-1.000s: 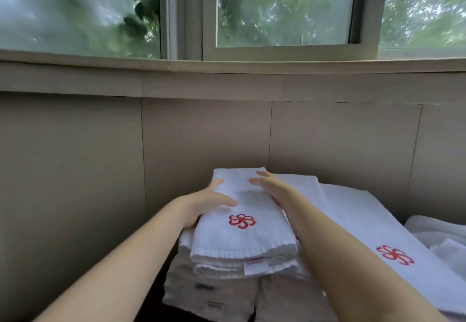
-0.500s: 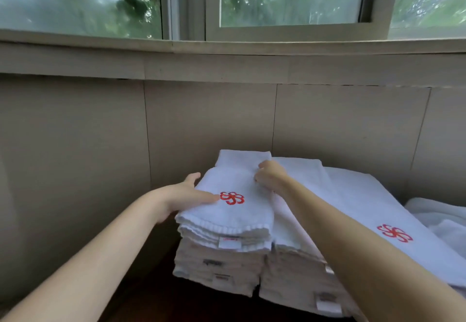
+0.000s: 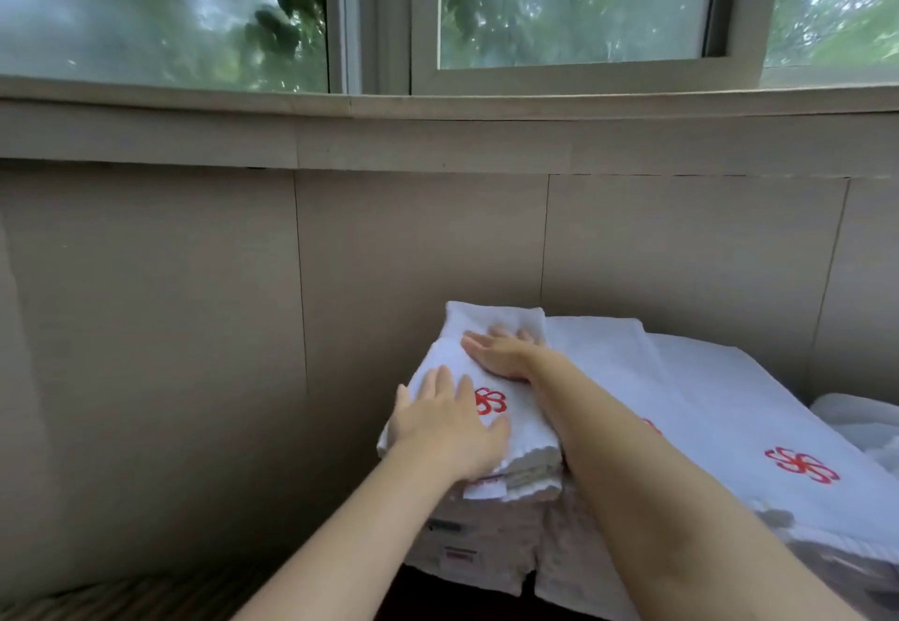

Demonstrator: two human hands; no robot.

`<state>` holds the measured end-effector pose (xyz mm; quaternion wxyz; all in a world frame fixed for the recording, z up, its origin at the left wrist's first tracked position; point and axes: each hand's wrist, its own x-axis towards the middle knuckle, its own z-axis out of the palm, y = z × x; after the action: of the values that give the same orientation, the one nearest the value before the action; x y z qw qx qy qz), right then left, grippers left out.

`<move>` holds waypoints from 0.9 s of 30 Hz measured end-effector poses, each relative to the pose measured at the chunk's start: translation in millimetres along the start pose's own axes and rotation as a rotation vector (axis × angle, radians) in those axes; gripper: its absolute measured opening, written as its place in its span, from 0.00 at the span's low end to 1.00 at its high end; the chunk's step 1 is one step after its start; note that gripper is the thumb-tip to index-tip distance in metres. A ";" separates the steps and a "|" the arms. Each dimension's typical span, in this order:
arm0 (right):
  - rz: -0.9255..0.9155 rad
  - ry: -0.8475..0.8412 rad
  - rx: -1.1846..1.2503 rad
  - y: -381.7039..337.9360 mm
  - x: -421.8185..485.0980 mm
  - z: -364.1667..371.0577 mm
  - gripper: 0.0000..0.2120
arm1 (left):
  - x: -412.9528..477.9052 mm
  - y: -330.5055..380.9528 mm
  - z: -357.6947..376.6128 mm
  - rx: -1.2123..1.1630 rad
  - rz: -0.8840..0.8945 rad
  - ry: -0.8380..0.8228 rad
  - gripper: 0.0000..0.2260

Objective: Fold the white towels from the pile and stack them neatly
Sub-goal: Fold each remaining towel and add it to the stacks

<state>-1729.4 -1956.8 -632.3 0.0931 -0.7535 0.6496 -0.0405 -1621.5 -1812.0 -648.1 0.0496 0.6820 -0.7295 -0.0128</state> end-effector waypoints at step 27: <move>0.103 -0.081 0.041 17.5 -52.1 -4.9 0.30 | -61.2 -0.8 -5.1 -0.017 0.473 0.024 0.32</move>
<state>-1755.2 -1908.2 -627.7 0.1365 -0.7179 0.6824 -0.0186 -1616.3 -1750.8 -646.4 0.0656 0.4919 -0.8682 0.0010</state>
